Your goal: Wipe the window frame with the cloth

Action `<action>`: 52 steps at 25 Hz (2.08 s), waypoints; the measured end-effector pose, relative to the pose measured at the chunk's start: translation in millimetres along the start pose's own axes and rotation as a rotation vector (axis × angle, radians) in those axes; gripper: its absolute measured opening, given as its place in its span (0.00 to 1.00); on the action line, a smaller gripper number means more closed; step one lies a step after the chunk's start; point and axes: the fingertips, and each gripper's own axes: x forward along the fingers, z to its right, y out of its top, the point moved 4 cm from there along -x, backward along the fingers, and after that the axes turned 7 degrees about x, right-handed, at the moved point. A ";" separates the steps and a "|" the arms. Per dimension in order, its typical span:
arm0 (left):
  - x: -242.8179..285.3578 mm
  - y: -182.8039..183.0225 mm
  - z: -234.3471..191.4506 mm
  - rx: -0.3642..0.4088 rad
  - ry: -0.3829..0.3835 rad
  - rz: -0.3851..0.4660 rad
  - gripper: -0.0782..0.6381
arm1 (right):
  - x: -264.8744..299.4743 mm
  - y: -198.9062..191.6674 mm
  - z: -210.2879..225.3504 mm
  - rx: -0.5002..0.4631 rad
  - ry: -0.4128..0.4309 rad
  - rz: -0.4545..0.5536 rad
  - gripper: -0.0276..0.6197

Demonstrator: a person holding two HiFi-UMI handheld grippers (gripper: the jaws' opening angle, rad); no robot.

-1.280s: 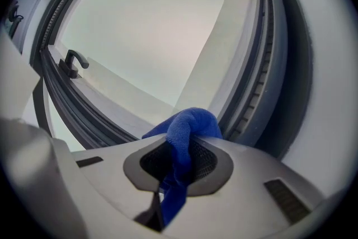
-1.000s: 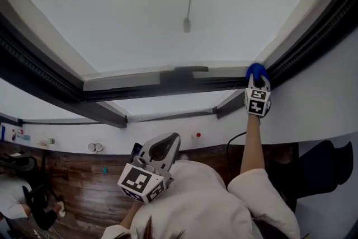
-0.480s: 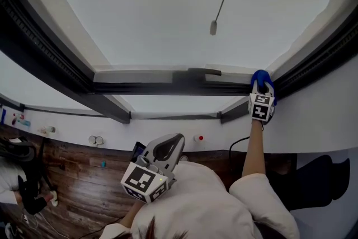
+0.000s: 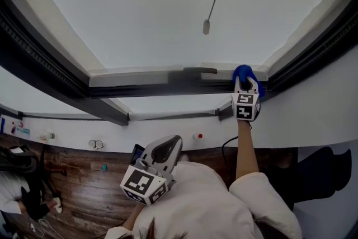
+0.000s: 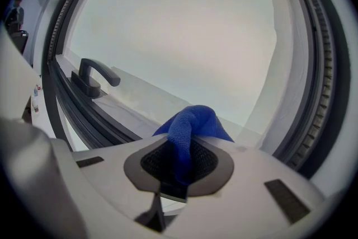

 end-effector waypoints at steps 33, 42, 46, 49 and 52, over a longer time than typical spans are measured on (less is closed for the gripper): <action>11.3 3.0 3.1 0.008 -0.138 -0.012 0.12 | -8.6 31.3 -108.4 0.024 0.279 0.088 0.11; 17.8 0.8 13.1 0.012 -0.163 -0.019 0.12 | -47.1 12.8 6.5 0.120 0.061 0.220 0.11; 21.4 -1.6 17.0 0.021 -0.173 -0.029 0.12 | -55.6 -17.3 67.0 0.106 -0.082 0.132 0.11; 22.8 0.0 18.6 0.023 -0.159 -0.027 0.12 | -49.2 -35.7 87.4 0.100 -0.111 0.064 0.11; 19.9 0.7 15.4 0.008 -0.131 -0.025 0.12 | -39.0 -49.9 92.8 0.092 -0.114 0.020 0.11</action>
